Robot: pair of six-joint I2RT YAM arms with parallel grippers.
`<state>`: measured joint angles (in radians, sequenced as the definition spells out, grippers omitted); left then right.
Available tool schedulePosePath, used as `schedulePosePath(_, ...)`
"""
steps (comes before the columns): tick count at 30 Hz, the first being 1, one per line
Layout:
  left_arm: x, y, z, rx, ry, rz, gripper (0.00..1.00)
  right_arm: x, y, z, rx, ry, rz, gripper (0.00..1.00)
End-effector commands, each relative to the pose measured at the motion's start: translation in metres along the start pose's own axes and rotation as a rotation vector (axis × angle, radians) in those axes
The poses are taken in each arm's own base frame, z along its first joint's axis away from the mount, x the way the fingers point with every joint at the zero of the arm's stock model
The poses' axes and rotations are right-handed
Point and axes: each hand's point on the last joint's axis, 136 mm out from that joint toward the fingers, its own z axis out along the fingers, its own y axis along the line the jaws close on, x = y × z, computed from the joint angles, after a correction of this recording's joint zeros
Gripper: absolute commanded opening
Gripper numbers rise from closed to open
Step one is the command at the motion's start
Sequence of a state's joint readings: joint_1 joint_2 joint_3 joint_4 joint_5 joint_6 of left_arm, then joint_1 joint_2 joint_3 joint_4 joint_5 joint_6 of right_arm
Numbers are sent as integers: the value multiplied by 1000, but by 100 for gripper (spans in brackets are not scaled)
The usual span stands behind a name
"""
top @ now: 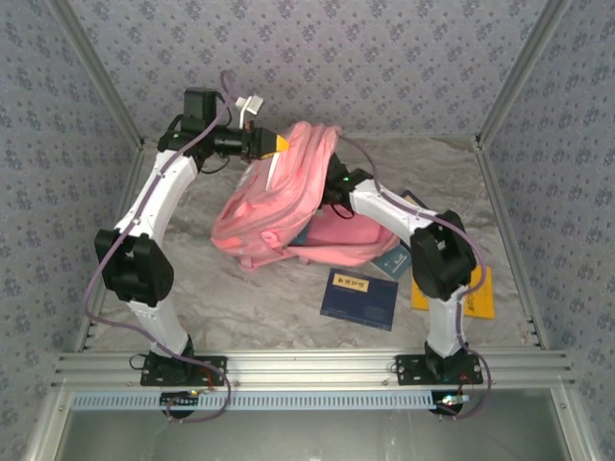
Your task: Pack the student bag
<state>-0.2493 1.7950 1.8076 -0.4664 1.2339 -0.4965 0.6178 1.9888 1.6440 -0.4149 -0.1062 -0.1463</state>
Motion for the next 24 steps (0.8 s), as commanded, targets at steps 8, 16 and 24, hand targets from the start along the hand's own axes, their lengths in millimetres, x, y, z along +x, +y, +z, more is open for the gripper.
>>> schedulePosePath(8,-4,-69,-23,110,-20,243,0,-39,-5,-13,59,-171,107,100)
schedulePosePath(16,-28,-34,-45,2,-128,171,0,-42,-33,-100,231,-514,286,100)
schedulePosePath(24,-34,-12,-45,-49,-171,99,0,-16,-37,-136,88,-486,373,99)
